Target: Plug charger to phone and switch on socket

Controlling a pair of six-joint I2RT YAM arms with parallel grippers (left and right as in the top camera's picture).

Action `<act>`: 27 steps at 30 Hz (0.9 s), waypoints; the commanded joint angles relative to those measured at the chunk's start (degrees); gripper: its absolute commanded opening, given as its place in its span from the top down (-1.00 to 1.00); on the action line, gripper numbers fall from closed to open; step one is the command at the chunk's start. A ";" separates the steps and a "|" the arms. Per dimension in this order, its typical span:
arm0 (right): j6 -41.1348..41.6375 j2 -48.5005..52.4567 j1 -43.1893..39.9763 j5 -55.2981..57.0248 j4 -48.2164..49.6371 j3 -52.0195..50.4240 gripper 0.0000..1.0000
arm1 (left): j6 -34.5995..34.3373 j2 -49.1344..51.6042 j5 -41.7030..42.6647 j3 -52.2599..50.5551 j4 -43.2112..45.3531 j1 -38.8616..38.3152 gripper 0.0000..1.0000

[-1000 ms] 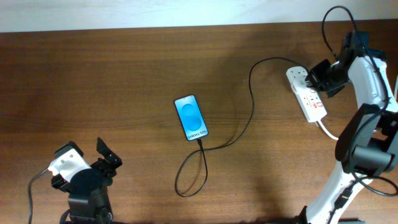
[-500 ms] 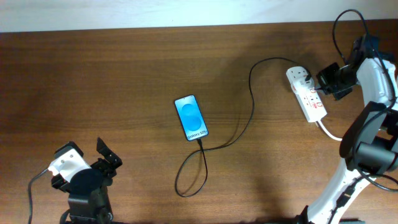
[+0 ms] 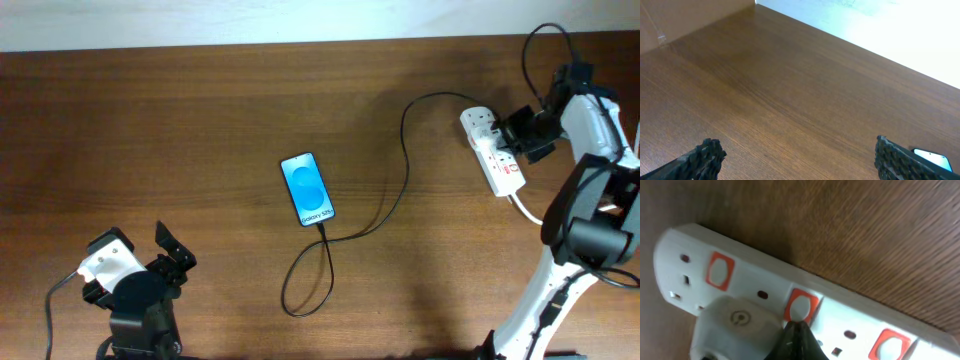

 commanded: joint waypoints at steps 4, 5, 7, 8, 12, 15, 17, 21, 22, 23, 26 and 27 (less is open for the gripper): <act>-1.55 2.03 0.72 2.19 0.17 1.22 0.91 | -0.70 -0.24 -0.81 -0.59 -0.02 -0.22 -0.99; -1.97 1.81 0.68 2.21 -0.72 1.64 0.92 | -0.70 -0.24 -0.81 -0.59 -0.02 -0.22 -0.99; -2.82 0.94 0.31 2.16 -2.95 3.45 0.91 | -0.70 -0.24 -0.81 -0.59 -0.02 -0.22 -0.99; -2.84 0.35 0.15 2.21 -3.74 4.35 0.92 | -0.70 -0.24 -0.81 -0.59 -0.02 -0.22 -0.99; -3.02 -0.87 -0.13 2.16 -7.15 9.92 0.91 | -0.70 -0.24 -0.81 -0.59 -0.02 -0.22 -0.99; -2.99 -0.61 -0.11 2.23 -7.28 9.99 0.91 | -0.70 -0.24 -0.81 -0.59 -0.02 -0.22 -0.99; -2.99 -0.42 -0.09 2.67 -7.28 9.81 0.91 | -0.70 -0.24 -0.81 -0.59 -0.02 -0.22 -0.99; -3.02 -0.42 -0.09 2.64 -7.56 9.22 0.91 | -0.70 -0.24 -0.81 -0.59 -0.02 -0.22 -0.99; -3.02 -0.42 -0.09 2.64 -7.78 9.11 0.91 | -0.70 -0.24 -0.81 -0.59 -0.02 -0.22 -0.99; -3.04 -0.42 -0.09 2.64 -7.96 8.94 0.91 | -0.70 -0.24 -0.81 -0.59 -0.02 -0.22 -0.99; -4.52 -0.37 -0.09 2.67 -8.35 8.55 0.91 | -0.70 -0.24 -0.81 -0.59 -0.02 -0.22 -0.99; -4.52 -0.31 -0.11 2.67 -8.22 8.55 0.91 | -0.70 -0.24 -0.81 -0.59 -0.02 -0.22 -0.99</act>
